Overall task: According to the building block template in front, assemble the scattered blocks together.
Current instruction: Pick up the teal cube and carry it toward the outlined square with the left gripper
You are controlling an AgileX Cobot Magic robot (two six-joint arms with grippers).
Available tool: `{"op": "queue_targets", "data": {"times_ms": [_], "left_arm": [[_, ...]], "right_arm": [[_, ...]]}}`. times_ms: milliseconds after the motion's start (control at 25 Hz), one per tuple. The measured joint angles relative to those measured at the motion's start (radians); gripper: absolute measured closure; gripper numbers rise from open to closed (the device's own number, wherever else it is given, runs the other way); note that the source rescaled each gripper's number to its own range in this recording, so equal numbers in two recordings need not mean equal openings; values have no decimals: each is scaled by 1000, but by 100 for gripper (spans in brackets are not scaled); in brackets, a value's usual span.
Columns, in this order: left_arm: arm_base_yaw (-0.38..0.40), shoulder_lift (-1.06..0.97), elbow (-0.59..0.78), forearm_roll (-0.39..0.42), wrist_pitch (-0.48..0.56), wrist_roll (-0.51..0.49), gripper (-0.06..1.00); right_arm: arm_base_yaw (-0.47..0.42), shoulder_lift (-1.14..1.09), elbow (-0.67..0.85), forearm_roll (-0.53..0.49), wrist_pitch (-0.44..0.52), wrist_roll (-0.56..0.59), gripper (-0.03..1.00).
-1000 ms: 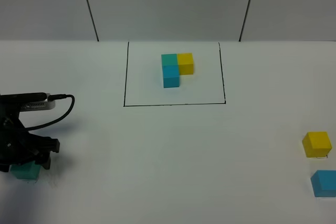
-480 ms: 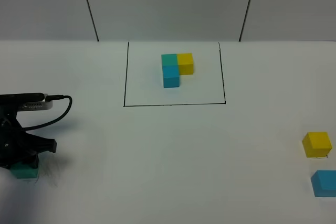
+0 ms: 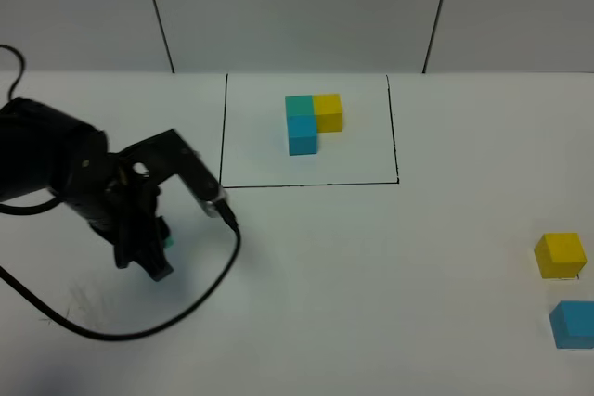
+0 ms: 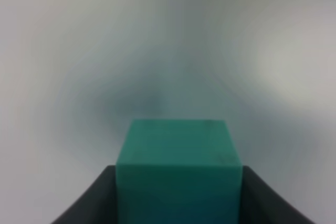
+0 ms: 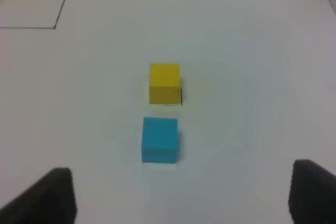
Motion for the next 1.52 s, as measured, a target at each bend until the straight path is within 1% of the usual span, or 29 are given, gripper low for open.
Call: {"op": "queue_targets", "data": {"times_ms": [120, 240, 320, 480, 560, 720, 800, 1200, 1520], "left_arm": [[-114, 40, -111, -10, 98, 114, 94], [-178, 114, -231, -34, 208, 196, 94], [-197, 157, -300, -62, 244, 239, 94], [-224, 218, -374, -139, 237, 345, 94], [-241, 237, -381, -170, 217, 403, 94], [-261, 279, -387, -234, 177, 479, 94], [-265, 306, -387, -246, 174, 510, 94], [-268, 372, -395, -246, 163, 573, 94], [-268, 371, -396, -245, 162, 574, 94]], "right_arm": [[0, 0, 0, 0, 0, 0, 29], [0, 0, 0, 0, 0, 0, 29], [0, 0, 0, 0, 0, 0, 29], [0, 0, 0, 0, 0, 0, 29], [0, 0, 0, 0, 0, 0, 29], [0, 0, 0, 0, 0, 0, 29], [0, 0, 0, 0, 0, 0, 29], [0, 0, 0, 0, 0, 0, 29], [0, 0, 0, 0, 0, 0, 29]]}}
